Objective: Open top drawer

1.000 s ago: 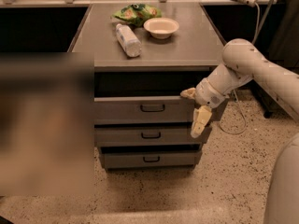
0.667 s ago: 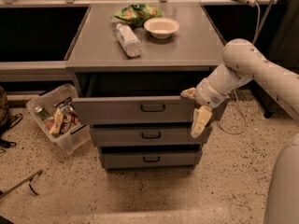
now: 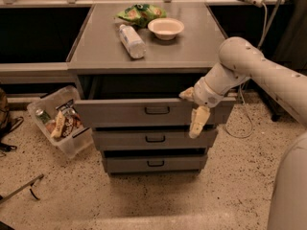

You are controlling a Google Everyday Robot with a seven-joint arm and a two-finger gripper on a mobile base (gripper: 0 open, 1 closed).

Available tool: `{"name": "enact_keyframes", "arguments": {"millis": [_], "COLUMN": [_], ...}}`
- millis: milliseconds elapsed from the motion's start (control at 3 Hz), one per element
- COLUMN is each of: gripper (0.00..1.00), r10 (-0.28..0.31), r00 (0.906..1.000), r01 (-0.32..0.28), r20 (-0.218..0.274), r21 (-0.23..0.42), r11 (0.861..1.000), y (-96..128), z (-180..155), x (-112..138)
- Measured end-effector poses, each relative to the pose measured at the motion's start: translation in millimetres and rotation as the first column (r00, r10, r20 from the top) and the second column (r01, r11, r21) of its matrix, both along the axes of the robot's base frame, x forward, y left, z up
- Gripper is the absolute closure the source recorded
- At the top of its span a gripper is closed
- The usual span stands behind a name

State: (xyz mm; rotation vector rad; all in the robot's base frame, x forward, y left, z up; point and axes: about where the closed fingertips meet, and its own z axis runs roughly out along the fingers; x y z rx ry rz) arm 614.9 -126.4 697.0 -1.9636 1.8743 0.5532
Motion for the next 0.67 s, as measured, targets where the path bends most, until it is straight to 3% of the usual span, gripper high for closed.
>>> {"name": "enact_keyframes", "arguments": {"millis": [333,667], "gripper": [0.00,0.00], "r10": [-0.006,-0.023], "r00": [0.9948,0.9898], "r01": [0.010,0.034], "r20": [0.101,0.140], "r21": [-0.043,-0.076], "r11": [0.999,0.997], "y": [9,11], "z": [-6,-19], "x": [14,24]}}
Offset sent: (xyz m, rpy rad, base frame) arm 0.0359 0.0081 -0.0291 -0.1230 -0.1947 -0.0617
